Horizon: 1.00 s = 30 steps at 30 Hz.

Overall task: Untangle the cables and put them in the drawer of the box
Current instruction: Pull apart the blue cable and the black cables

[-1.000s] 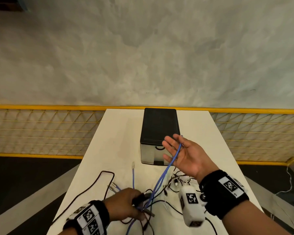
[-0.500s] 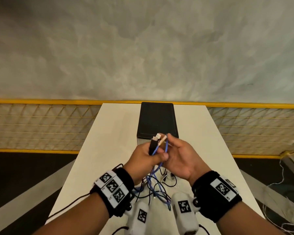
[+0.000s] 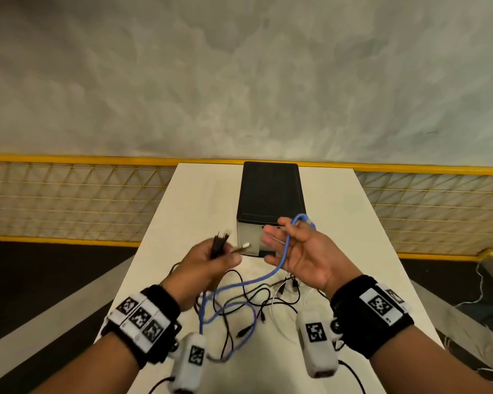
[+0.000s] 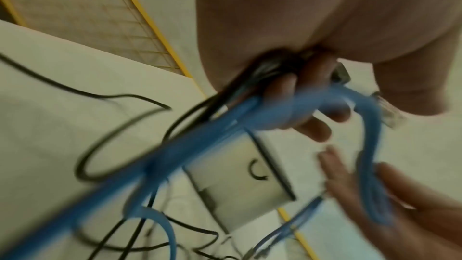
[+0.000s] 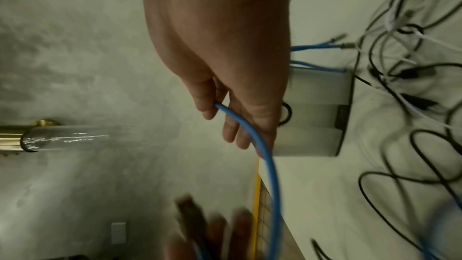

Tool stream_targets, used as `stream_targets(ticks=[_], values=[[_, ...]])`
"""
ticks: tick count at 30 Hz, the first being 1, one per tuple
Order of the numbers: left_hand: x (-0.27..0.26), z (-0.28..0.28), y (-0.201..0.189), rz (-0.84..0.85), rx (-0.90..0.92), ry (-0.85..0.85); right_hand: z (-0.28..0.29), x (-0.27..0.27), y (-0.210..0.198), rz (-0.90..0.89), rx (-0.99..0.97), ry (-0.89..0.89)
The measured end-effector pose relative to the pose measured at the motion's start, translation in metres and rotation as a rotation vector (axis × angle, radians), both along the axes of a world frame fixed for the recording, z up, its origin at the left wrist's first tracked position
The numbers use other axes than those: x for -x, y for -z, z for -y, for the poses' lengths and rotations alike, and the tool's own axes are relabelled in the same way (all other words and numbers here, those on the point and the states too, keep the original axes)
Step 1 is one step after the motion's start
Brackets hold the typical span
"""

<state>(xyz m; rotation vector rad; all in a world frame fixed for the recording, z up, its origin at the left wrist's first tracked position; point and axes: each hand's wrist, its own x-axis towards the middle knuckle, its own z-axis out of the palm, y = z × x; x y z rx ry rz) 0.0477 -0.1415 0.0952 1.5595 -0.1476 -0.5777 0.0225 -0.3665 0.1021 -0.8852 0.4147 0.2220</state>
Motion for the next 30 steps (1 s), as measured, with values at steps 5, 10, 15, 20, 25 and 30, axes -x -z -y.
stream_targets(ticks=[5,10,15,20,25,30], values=[[-0.002,0.060,-0.021,0.195,0.005,0.041,-0.022,0.006,0.004,0.060,0.008,-0.083],[0.010,0.068,-0.016,0.178,0.039,0.073,-0.021,0.012,-0.002,0.073,-0.099,-0.061],[0.016,0.045,-0.007,0.063,-0.087,0.222,-0.010,0.007,-0.010,-0.056,-0.049,-0.027],[0.023,-0.008,0.013,0.115,-0.330,0.660,-0.007,0.000,-0.004,-0.152,-0.091,0.030],[0.030,-0.027,0.019,-0.034,-0.336,0.474,0.004,-0.002,-0.006,-0.158,-0.038,0.066],[0.010,0.004,-0.003,0.114,-0.072,-0.084,-0.024,0.002,-0.012,-0.123,0.048,-0.017]])
